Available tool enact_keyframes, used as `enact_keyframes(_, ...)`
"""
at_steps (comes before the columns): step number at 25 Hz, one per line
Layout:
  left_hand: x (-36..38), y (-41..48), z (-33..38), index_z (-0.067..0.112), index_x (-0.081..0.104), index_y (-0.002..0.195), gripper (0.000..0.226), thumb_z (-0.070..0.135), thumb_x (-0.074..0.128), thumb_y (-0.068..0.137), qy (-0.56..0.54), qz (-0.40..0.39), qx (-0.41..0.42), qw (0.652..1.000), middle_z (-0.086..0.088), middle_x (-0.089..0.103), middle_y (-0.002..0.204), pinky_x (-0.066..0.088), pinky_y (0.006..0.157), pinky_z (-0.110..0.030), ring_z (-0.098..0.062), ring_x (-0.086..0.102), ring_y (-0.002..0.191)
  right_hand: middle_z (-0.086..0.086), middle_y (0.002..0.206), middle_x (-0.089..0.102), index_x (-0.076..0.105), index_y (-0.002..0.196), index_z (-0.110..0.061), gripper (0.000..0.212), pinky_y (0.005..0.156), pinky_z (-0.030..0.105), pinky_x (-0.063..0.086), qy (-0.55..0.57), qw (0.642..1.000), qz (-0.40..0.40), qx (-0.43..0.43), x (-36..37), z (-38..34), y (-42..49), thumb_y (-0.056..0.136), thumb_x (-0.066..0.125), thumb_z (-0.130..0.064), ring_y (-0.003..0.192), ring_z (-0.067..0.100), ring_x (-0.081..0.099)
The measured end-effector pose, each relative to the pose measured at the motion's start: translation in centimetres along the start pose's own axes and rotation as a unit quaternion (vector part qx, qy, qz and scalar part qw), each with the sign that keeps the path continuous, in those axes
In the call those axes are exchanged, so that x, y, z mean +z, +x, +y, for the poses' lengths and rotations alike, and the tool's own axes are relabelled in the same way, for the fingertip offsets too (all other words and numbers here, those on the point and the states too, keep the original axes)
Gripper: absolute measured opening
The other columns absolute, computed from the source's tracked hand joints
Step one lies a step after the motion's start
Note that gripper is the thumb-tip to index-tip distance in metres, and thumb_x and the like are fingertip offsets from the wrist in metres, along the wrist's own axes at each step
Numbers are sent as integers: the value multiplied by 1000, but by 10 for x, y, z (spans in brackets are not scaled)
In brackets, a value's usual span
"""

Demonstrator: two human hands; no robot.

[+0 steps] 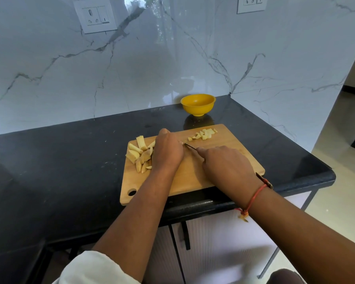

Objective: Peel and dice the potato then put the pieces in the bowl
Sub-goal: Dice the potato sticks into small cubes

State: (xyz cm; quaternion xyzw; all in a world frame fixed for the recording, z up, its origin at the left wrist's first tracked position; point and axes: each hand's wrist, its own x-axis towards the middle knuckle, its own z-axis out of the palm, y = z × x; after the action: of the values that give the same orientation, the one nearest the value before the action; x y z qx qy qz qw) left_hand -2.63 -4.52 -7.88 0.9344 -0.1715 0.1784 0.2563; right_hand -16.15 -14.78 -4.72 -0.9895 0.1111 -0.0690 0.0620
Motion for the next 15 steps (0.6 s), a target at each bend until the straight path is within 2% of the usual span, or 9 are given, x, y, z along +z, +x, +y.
enact_keyframes(3, -2, -2, 2, 11, 74, 95, 15, 22, 63, 96, -2, 7, 13, 1000, -4, 55, 101, 54, 71, -28, -14, 57, 83, 1, 97, 51, 25, 155, -44, 55, 77, 36, 56, -4, 1000, 27, -8, 1, 12, -8, 106, 36, -21, 95, 21, 61)
enact_keyframes(5, -5, -4, 4, 14, 73, 93, 15, 24, 63, 96, -8, 7, 27, 1000, -4, 58, 97, 52, 71, -30, -15, 57, 83, -2, 93, 50, 31, 153, -44, 50, 76, 36, 57, 20, 999, 50, 0, 0, 18, -9, 106, 34, -26, 92, 20, 62)
enact_keyframes(9, -10, -8, 7, 20, 74, 88, 15, 22, 62, 97, -23, -7, 46, 999, 0, 66, 91, 51, 73, -30, -17, 60, 87, 0, 89, 66, 49, 145, -40, 43, 69, 36, 60, 104, 987, 125, 7, 4, 20, 2, 104, 38, -34, 77, 15, 63)
enact_keyframes(12, -14, -13, 13, 21, 76, 98, 11, 23, 65, 95, -55, -27, 57, 996, 3, 71, 99, 47, 80, -27, -15, 62, 94, 0, 83, 68, 54, 142, -37, 42, 67, 36, 60, 164, 975, 147, 30, 12, 20, 11, 102, 41, -33, 72, 15, 63)
enact_keyframes(15, -14, -10, 14, 22, 74, 106, 16, 27, 68, 93, -57, -42, 63, 995, 2, 73, 102, 49, 82, -28, -15, 65, 97, -2, 82, 68, 53, 143, -37, 42, 61, 30, 57, 172, 971, 155, 58, 17, 21, 12, 103, 41, -33, 69, 13, 61)
